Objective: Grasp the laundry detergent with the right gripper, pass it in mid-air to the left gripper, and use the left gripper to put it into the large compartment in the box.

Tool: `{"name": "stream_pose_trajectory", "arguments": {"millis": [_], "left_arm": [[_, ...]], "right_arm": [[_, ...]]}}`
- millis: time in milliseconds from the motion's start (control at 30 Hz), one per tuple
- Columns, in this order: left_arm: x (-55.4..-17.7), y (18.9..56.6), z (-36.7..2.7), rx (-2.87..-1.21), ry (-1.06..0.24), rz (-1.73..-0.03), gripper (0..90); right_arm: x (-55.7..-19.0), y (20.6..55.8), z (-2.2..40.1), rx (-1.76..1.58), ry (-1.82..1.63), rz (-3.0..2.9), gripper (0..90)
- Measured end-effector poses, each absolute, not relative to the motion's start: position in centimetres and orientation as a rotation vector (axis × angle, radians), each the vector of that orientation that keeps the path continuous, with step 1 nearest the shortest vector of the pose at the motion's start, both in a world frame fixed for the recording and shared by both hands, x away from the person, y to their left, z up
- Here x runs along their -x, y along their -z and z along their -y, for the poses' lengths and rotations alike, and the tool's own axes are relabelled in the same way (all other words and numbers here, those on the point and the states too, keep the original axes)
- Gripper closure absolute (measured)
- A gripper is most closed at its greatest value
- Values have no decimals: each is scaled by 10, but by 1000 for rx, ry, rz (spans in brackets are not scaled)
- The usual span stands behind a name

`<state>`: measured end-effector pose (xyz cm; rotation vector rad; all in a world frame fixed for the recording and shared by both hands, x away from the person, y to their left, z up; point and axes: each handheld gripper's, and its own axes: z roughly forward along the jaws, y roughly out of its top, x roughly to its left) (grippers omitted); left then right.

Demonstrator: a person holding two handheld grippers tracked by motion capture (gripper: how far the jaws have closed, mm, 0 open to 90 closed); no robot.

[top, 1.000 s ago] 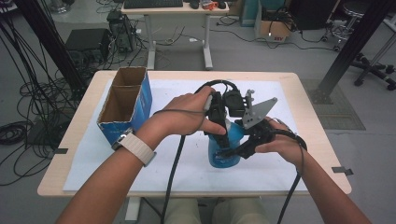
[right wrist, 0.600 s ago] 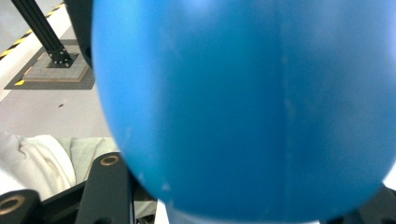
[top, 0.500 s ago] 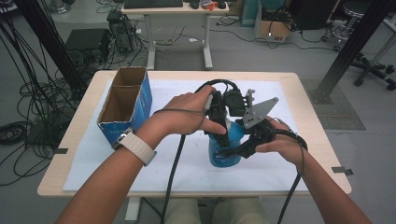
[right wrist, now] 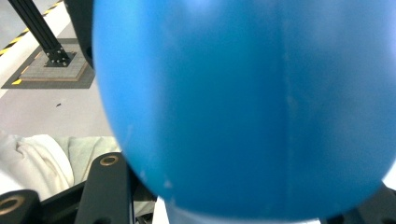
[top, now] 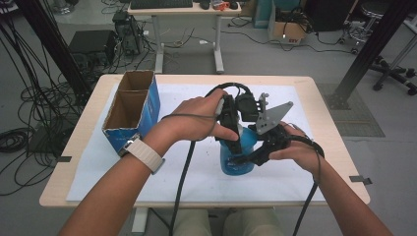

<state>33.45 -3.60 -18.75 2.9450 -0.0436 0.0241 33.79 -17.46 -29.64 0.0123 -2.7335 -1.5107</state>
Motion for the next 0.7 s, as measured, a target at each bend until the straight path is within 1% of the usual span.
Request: {"name": "stream_pose_trajectory", "arguments": {"millis": [700], "left_arm": [[-335,186,35,-2943,-20,37,373]], "right_arm": [[-338,294,174,-7,1507,2736,424]]}}
